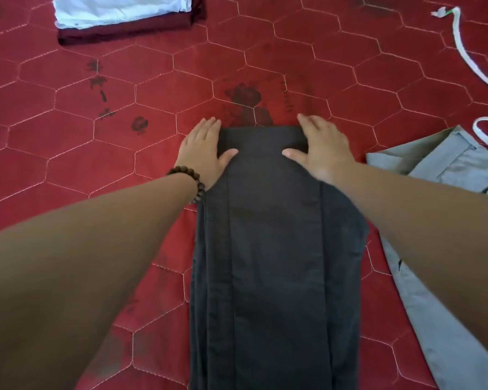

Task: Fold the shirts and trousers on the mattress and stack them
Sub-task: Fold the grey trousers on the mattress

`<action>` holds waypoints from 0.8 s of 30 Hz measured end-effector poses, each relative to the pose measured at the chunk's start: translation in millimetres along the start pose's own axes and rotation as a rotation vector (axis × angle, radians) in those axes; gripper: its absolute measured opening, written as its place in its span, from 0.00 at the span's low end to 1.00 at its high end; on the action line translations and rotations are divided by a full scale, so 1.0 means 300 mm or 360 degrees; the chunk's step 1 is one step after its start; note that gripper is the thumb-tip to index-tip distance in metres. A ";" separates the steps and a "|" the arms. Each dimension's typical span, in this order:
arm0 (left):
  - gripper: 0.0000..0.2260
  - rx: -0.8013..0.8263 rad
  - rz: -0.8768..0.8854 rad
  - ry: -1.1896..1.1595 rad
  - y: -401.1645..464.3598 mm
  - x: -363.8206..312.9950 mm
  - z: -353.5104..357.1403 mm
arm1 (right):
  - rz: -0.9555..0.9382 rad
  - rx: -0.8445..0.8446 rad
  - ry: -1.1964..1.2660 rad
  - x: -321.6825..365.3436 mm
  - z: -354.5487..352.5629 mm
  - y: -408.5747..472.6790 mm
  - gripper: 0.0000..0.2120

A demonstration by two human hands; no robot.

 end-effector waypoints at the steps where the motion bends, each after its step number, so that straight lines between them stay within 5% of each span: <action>1: 0.31 -0.0004 0.0014 0.0023 -0.004 0.002 -0.020 | 0.0036 -0.0019 0.0047 -0.009 -0.033 0.007 0.38; 4: 0.26 0.0021 -0.0065 -0.0005 0.005 0.004 -0.083 | 0.0116 -0.0033 0.0287 -0.021 -0.107 0.018 0.26; 7: 0.11 0.0019 -0.0181 -0.0324 0.016 0.009 -0.151 | 0.0173 0.0038 0.0760 -0.027 -0.141 -0.001 0.12; 13: 0.06 0.0128 -0.0161 -0.0730 -0.074 -0.021 -0.281 | 0.0296 0.0248 0.1269 -0.020 -0.248 -0.104 0.15; 24: 0.08 0.0140 -0.0028 -0.0577 -0.456 -0.152 -0.570 | -0.0181 0.0391 0.0543 0.183 -0.498 -0.535 0.07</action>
Point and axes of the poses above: each hand's wrist, its own y-axis towards the middle knuckle, its own z-axis out of the palm, x = y × z, the point moved 7 cm from there along y, towards the middle knuckle, and after that the axes turned 5 degrees about y, right-handed, at the moved point
